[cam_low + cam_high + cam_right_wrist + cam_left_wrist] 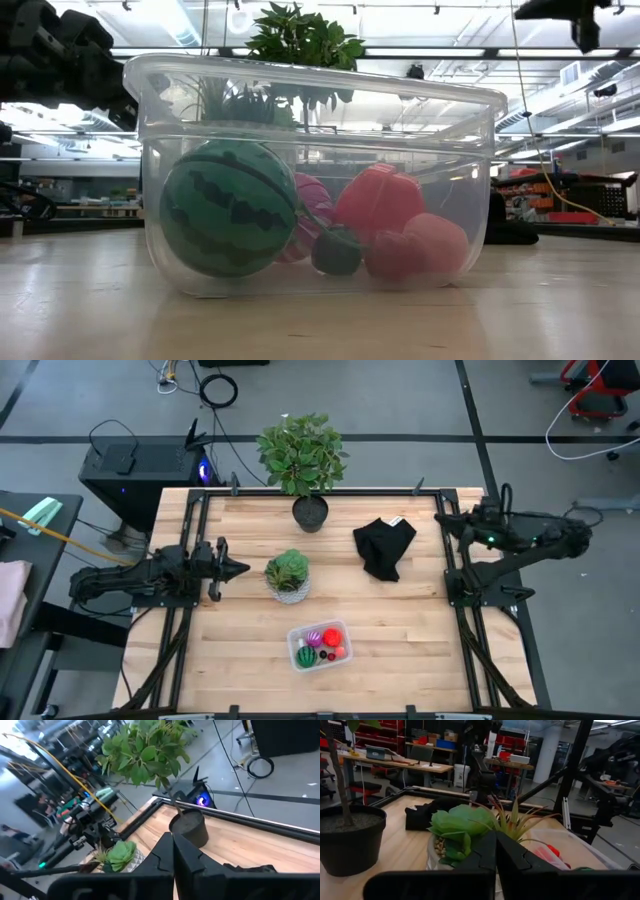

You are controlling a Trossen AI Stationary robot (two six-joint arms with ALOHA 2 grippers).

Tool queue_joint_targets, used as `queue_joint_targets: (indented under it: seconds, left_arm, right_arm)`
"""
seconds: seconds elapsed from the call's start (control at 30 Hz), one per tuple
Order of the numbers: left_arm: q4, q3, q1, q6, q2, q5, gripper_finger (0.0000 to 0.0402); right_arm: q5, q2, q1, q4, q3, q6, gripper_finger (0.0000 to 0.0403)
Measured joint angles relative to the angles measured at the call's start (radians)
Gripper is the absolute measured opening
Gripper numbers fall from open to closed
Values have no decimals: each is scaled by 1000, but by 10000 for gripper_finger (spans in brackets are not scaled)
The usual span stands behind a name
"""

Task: Pick and placing Produce into tupperware
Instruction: Return to Home Position

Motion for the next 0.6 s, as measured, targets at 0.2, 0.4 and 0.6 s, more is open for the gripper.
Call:
queue_joint_targets:
  seconds: [0.2, 0.4, 0.6]
  left_arm:
    - [17, -1, 0, 1, 0, 5, 31]
    - [31, -1, 0, 1, 0, 3, 40]
    - [36, -1, 0, 0, 0, 1, 31]
  right_arm:
    - [-92, -216, 0, 201, -173, -93, 0]
    - [-278, -337, 0, 675, -436, -260, 0]
    - [-287, -337, -19, 743, -585, -264, 0]
